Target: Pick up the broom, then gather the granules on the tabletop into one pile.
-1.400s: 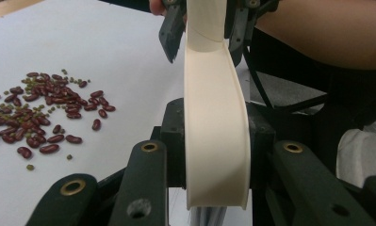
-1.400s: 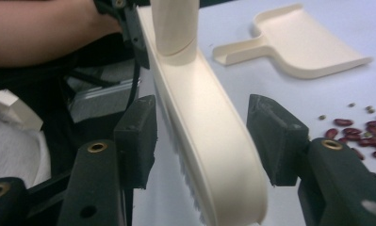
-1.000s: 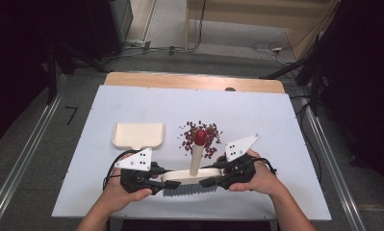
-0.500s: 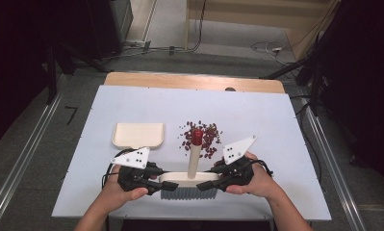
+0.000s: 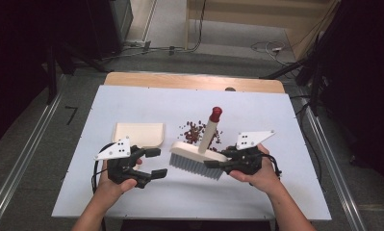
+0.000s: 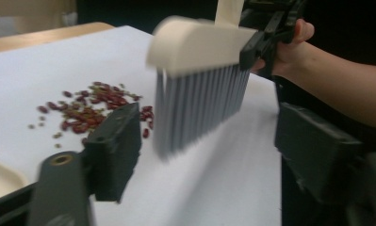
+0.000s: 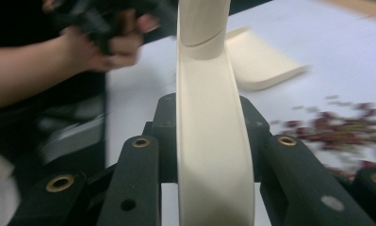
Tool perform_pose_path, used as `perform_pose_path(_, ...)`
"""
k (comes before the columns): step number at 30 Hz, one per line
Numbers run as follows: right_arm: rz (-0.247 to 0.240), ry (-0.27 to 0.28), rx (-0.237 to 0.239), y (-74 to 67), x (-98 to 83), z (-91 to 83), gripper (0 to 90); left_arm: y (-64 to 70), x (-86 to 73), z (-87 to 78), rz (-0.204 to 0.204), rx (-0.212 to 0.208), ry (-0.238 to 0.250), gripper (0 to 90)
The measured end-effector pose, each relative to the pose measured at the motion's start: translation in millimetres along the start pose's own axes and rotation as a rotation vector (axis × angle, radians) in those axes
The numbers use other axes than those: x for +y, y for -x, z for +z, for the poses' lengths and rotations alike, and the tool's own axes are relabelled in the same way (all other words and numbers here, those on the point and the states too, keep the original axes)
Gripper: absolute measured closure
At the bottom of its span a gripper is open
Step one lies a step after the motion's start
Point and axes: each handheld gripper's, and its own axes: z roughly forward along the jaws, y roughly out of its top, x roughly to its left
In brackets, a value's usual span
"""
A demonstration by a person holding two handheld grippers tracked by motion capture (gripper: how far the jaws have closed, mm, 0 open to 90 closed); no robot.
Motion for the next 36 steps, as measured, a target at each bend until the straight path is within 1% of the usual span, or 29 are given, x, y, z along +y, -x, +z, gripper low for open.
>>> perform_pose_path(1,0.018,0.026,-0.047,2.7,0.0,-4.4,66.1,-0.9,-0.3,-1.3,-0.006,0.022,0.003,19.5)
perform_pose_path(2,0.033,0.047,-0.088,6.0,0.0,-9.2,66.1,-0.9,-0.3,-1.3,-0.006,0.022,0.003,16.3)
perform_pose_path(3,0.048,0.065,-0.119,9.4,-0.2,-13.7,66.1,-3.9,-1.4,-4.7,-0.020,0.061,0.019,13.0)
perform_pose_path(4,0.048,0.065,-0.119,9.4,-0.2,-13.7,66.1,-3.9,-1.4,-4.7,-0.020,0.061,0.019,10.0)
perform_pose_path(5,0.068,0.084,-0.170,12.3,-0.5,-18.1,66.1,-5.7,-2.3,-6.9,-0.027,0.075,0.027,10.0)
perform_pose_path(6,0.081,0.097,-0.213,15.7,-0.9,-22.3,66.1,-8.1,-3.3,-9.3,-0.033,0.080,0.036,6.0)
perform_pose_path(7,0.115,0.114,-0.318,21.2,-2.1,-29.7,66.1,-10.0,-4.2,-12.1,-0.042,0.092,0.045,1.4)
perform_pose_path(10,0.158,0.122,-0.472,30.5,-6.0,-38.4,66.0,-15.6,-6.8,-20.8,-0.061,0.141,0.085,0.0)
perform_pose_path(11,0.158,0.122,-0.472,30.5,-6.0,-38.4,66.0,-17.3,-7.6,-23.7,-0.061,0.163,0.091,0.0)
perform_pose_path(12,0.176,0.120,-0.516,33.8,-7.7,-40.7,66.0,-18.8,-8.5,-26.2,-0.063,0.181,0.094,0.0)
perform_pose_path(13,0.215,0.123,-0.598,40.1,-12.0,-44.2,66.0,-20.4,-9.4,-28.7,-0.068,0.197,0.096,0.0)
perform_pose_path(15,0.250,0.122,-0.668,46.4,-15.9,-46.5,66.0,-22.9,-11.5,-33.3,-0.080,0.227,0.106,0.0)
perform_pose_path(16,0.254,0.115,-0.703,49.3,-17.7,-47.1,66.0,-24.2,-12.5,-35.5,-0.080,0.250,0.105,0.0)
perform_pose_path(17,0.254,0.115,-0.703,49.3,-17.7,-47.1,66.0,-25.4,-13.8,-37.5,-0.079,0.268,0.102,0.0)
perform_pose_path(18,0.255,0.108,-0.735,51.3,-19.2,-46.9,66.0,-26.7,-15.3,-39.1,-0.077,0.285,0.100,0.0)
perform_pose_path(19,0.259,0.090,-0.790,55.6,-21.9,-45.2,66.0,-28.1,-16.8,-40.7,-0.080,0.303,0.097,0.0)
perform_pose_path(20,0.259,0.090,-0.790,55.6,-21.9,-45.2,66.0,-29.4,-18.5,-42.1,-0.088,0.314,0.098,0.0)
perform_pose_path(21,0.256,0.081,-0.805,57.8,-23.4,-44.0,66.0,-30.6,-20.1,-43.4,-0.092,0.324,0.101,0.0)
perform_pose_path(22,0.258,0.063,-0.836,62.1,-25.8,-40.3,66.0,-31.6,-21.6,-44.5,-0.097,0.337,0.103,0.0)
perform_pose_path(23,0.258,0.063,-0.836,62.1,-25.8,-40.3,66.0,-32.7,-22.9,-45.6,-0.099,0.347,0.104,0.0)
perform_pose_path(24,0.258,0.055,-0.837,67.0,-27.8,-36.6,65.9,-33.4,-23.9,-46.4,-0.101,0.355,0.107,0.0)
perform_pose_path(25,0.258,0.055,-0.837,67.0,-27.8,-36.6,65.9,-33.8,-24.8,-47.1,-0.101,0.363,0.106,0.0)
perform_pose_path(26,0.264,0.049,-0.857,70.8,-28.8,-32.1,65.9,-34.0,-25.6,-47.6,-0.102,0.370,0.108,0.0)
perform_pose_path(27,0.264,0.049,-0.857,73.4,-29.3,-29.7,65.9,-34.2,-26.3,-48.2,-0.101,0.376,0.109,0.0)
perform_pose_path(29,0.268,0.047,-0.862,75.6,-29.6,-27.0,66.0,-34.5,-27.2,-49.3,-0.104,0.382,0.109,0.0)
perform_pose_path(32,0.277,0.034,-0.891,83.2,-30.2,-18.2,65.9,-34.4,-29.0,-49.0,-0.109,0.387,0.107,0.0)
perform_pose_path(34,0.276,0.031,-0.900,88.1,-31.4,-12.1,65.9,-34.1,-29.8,-48.1,-0.101,0.391,0.095,0.0)
perform_pose_path(36,0.271,0.017,-0.907,90.9,-33.4,-5.5,65.9,-33.5,-30.6,-47.4,-0.099,0.390,0.093,0.0)
